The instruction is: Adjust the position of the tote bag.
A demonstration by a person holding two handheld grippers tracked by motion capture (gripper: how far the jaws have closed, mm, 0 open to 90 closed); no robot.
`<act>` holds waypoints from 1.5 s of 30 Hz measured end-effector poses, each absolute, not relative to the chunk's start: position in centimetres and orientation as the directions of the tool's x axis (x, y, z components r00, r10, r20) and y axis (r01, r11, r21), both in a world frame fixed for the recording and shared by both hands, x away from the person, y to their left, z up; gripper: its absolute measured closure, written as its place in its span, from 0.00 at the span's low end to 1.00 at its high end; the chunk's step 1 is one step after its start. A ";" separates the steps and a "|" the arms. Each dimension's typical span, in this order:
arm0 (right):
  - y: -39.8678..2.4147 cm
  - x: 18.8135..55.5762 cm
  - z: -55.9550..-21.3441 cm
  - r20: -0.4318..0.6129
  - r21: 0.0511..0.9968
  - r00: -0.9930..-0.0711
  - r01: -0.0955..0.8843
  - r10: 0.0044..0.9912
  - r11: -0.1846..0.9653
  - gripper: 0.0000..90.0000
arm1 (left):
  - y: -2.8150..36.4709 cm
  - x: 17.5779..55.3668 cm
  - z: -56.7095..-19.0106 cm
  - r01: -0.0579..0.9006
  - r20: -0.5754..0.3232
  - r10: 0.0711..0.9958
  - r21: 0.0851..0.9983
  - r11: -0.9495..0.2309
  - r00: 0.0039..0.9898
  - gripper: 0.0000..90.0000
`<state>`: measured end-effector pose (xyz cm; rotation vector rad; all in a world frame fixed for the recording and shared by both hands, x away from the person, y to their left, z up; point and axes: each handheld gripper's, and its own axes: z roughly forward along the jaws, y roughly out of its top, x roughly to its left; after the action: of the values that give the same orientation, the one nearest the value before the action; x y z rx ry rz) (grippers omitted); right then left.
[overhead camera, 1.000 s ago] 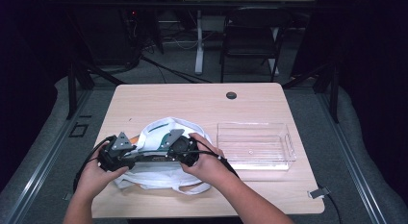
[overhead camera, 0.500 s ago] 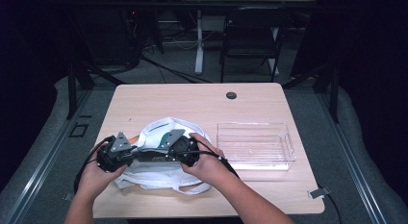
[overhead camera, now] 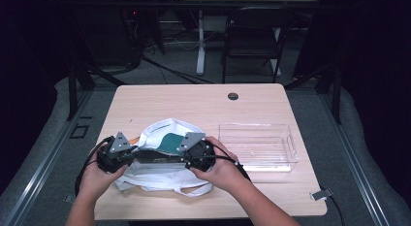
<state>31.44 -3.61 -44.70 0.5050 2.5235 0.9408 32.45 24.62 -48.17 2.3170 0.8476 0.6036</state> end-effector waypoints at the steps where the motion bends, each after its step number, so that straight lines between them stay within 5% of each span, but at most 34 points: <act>1: -4.0 31.2 -45.0 -0.244 0.681 -0.849 0.194 0.468 0.706 0.66 | 24.6 32.4 -48.2 0.420 0.208 0.690 0.661 -0.621 0.694 0.85; 8: -5.6 30.3 -46.9 -0.243 0.717 -0.819 0.209 0.520 0.665 0.58 | 24.4 32.4 -48.2 0.427 0.208 0.694 0.657 -0.622 0.690 0.85; 21: -5.1 30.2 -48.1 -0.321 0.692 -0.794 0.176 0.517 0.700 0.59 | 24.4 32.4 -48.0 0.426 0.216 0.696 0.656 -0.623 0.685 0.85; 34: -4.8 31.3 -46.5 -0.345 0.652 -0.805 0.164 0.482 0.740 0.88 | 24.1 33.4 -46.4 0.424 0.235 0.700 0.653 -0.628 0.674 0.85; 45: -4.8 32.6 -45.7 -0.337 0.647 -0.810 0.171 0.480 0.743 0.91 | 23.8 34.3 -45.4 0.425 0.255 0.695 0.636 -0.644 0.672 0.85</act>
<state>32.56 -4.76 -45.71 0.4931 2.4494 0.8421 34.34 23.79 -45.41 2.3466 0.8638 0.6637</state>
